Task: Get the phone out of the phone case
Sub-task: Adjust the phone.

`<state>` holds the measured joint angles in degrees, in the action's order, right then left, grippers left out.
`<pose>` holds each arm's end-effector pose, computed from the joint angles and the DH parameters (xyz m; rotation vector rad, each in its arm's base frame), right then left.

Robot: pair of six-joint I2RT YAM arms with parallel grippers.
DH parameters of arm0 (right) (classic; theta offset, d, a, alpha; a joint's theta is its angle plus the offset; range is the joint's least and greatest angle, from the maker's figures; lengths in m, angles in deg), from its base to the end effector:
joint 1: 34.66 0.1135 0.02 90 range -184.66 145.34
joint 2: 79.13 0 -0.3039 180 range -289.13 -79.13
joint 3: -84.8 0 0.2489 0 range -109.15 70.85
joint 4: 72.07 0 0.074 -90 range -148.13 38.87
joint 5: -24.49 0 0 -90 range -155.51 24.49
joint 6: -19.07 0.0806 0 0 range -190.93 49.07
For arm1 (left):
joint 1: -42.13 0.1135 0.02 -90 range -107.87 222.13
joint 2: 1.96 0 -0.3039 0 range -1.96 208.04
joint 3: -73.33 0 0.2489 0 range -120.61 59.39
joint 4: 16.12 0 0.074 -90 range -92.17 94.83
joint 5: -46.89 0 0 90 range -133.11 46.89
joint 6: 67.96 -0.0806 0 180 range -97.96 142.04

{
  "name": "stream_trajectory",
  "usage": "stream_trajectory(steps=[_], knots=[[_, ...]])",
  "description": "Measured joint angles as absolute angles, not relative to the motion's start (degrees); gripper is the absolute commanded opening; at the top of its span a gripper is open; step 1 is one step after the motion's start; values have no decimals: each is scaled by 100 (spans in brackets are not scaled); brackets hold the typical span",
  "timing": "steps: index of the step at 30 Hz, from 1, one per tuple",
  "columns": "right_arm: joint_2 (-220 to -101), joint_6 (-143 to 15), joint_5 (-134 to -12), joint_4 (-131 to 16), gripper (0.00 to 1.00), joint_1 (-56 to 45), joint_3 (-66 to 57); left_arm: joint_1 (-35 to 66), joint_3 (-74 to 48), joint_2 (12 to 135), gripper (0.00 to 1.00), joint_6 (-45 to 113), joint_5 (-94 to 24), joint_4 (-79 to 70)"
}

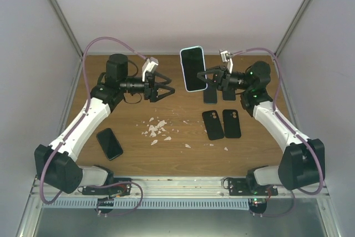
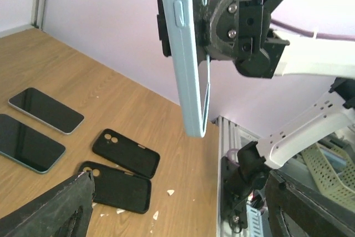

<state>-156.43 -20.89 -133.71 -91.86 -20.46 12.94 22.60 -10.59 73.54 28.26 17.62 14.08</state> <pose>0.2741 0.1465 0.4121 -0.6798 1.5884 1.6384 0.2549 -0.1650 0.4021 0.9311 1.7293 -1.3182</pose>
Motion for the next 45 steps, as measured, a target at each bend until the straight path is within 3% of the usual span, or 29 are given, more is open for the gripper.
stream_trajectory(steps=[15, 24, 33, 38, 41, 45], knots=[[-15687, -937, -13415, -10592, 1, -2049, 1674, 1532, -301, 7125, 76, 4808, 1041, -1396], [-15687, -550, -13340, -11145, 1, -2046, 1858, 1473, -272, 7658, 62, 5615, 695, -2004], [-15684, -552, -13220, -11171, 1, -2040, 2019, 1220, -276, 7955, 40, 5630, 721, -2271], [-15684, -633, -13126, -11064, 2, -2031, 2050, 1193, -305, 7986, 12, 5606, 787, -2317], [-15684, -862, -13113, -10898, 7, -2033, 2050, 1191, -314, 7986, 1, 5547, 802, -2260], [-15669, -1321, -13148, -10594, 16, -2036, 2048, 1228, -325, 7968, 0, 5241, 881, -1995]])
